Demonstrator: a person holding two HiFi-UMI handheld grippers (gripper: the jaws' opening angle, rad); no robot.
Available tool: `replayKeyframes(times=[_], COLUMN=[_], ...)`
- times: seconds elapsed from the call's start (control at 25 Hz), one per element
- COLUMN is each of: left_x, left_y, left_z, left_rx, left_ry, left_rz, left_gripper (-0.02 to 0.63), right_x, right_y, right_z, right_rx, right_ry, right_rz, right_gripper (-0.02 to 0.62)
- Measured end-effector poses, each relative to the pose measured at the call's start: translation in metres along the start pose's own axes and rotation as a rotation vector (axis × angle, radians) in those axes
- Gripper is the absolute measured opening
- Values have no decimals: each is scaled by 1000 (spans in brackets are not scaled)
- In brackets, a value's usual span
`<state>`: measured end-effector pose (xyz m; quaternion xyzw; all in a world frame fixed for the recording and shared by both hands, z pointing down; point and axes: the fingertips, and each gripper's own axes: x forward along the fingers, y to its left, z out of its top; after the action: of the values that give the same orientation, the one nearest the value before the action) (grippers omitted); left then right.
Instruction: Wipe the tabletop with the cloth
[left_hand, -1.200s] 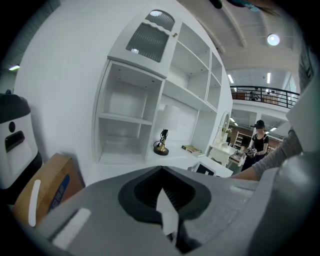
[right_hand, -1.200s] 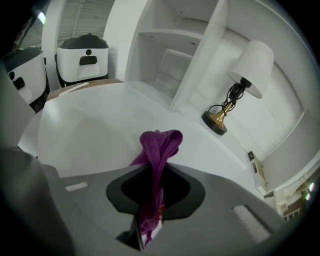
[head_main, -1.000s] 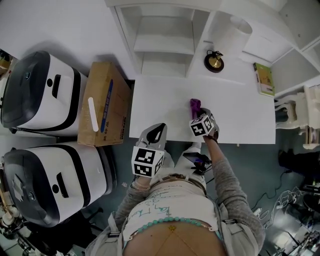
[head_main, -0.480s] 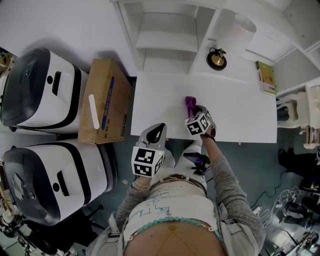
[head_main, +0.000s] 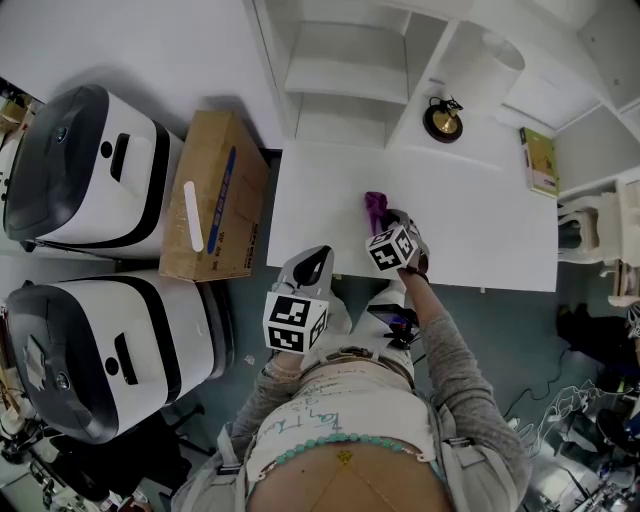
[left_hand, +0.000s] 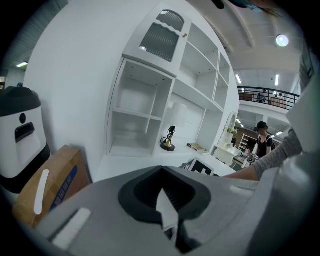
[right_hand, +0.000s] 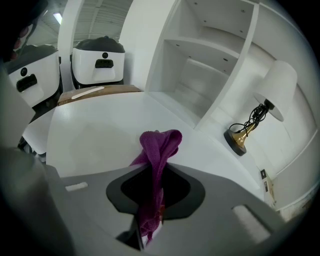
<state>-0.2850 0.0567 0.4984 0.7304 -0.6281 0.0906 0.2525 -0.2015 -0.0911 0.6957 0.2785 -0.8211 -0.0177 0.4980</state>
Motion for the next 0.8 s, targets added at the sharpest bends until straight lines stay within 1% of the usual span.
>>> replayKeyframes(times=[0.44,0.8], left_x=[-8,-20], left_y=[9,20], left_z=[-3,-6], left_rx=[-16,-41], left_ry=[-5,-12], left_rz=[28,66], left_gripper=[2,2], right_x=[4,6], right_y=[20,35], right_z=[17,31], right_rx=[-42,-82], right_ry=[-25,-39], right_rz=[32,57], right_gripper=[69,69])
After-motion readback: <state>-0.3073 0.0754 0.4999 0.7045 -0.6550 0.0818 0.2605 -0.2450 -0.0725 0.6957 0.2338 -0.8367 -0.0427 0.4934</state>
